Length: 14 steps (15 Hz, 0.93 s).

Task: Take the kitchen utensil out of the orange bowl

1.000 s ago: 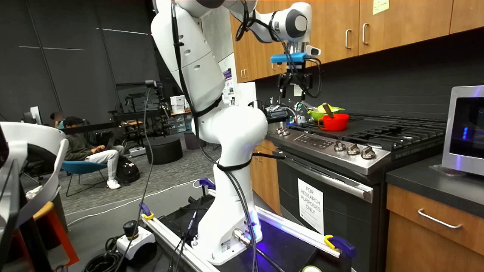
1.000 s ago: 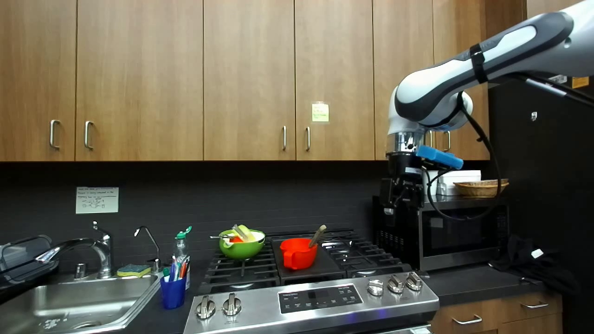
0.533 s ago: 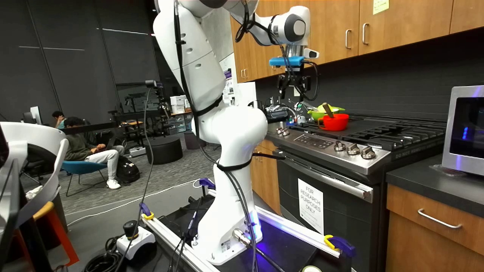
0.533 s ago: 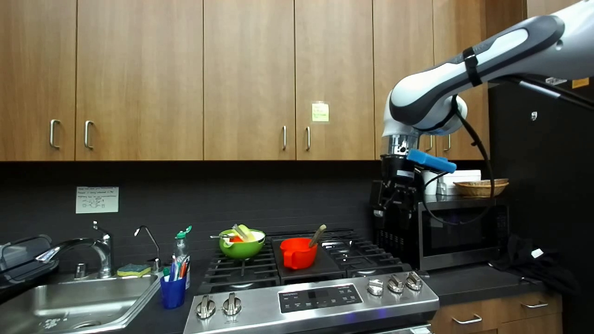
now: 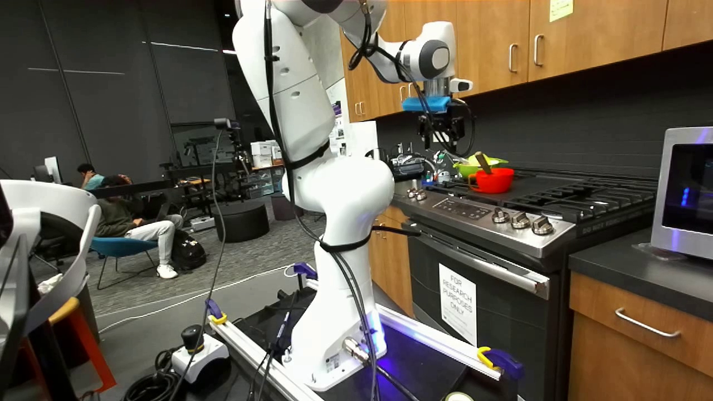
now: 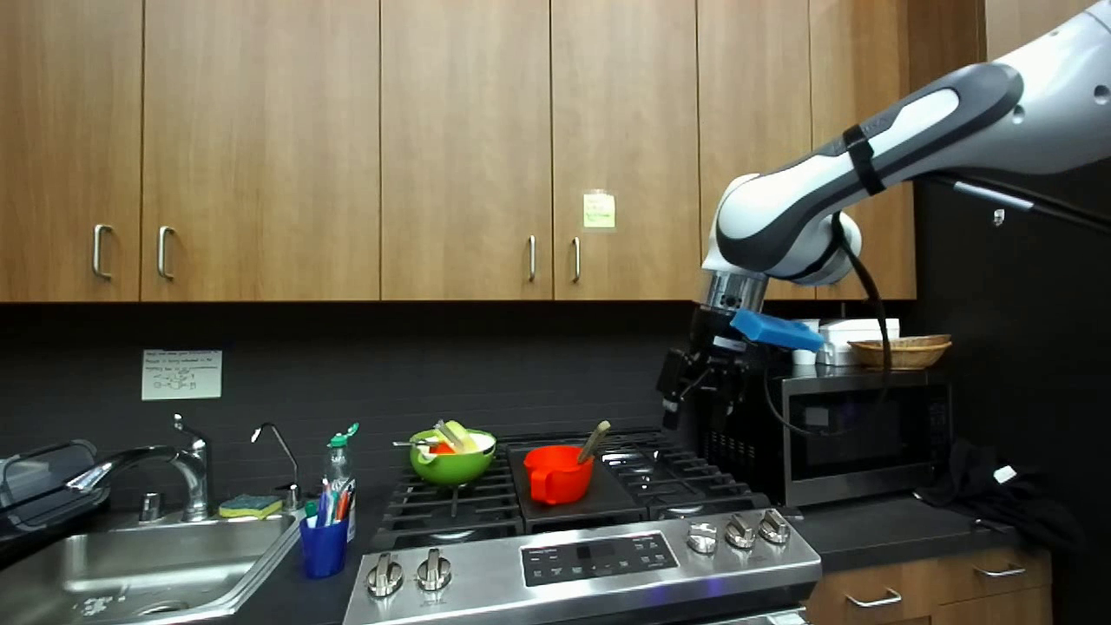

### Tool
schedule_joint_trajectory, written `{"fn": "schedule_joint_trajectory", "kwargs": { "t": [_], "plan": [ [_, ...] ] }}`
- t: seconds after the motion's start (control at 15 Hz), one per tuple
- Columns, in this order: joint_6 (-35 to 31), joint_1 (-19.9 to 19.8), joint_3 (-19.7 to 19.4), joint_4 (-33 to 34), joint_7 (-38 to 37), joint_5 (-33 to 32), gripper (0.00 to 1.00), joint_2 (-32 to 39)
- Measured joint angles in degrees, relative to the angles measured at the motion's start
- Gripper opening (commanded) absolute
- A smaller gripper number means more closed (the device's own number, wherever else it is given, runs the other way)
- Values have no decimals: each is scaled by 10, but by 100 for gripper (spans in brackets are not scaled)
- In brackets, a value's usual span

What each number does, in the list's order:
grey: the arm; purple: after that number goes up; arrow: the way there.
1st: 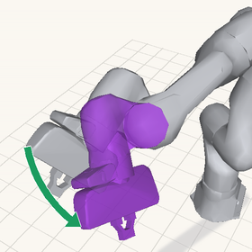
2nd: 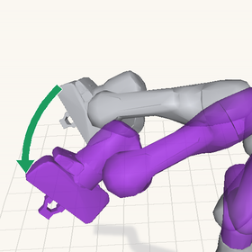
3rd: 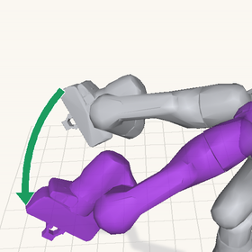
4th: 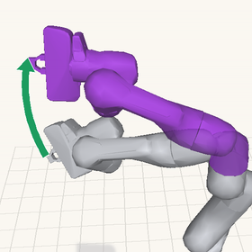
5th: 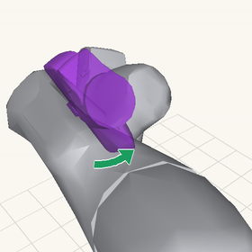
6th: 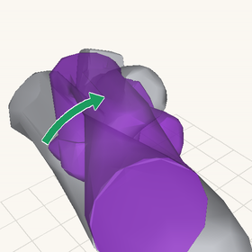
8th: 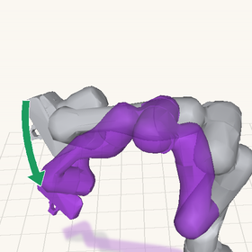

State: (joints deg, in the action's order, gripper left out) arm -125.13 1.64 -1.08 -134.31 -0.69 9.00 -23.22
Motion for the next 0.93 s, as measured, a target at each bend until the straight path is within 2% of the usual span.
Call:
{"fn": "schedule_joint_trajectory", "kwargs": {
  "t": [0.67,0.93],
  "plan": [
    [-227,6,49,-48,-28,-11,100,24],
    [-304,-6,56,-53,-49,-71,100,42]
  ]
}}
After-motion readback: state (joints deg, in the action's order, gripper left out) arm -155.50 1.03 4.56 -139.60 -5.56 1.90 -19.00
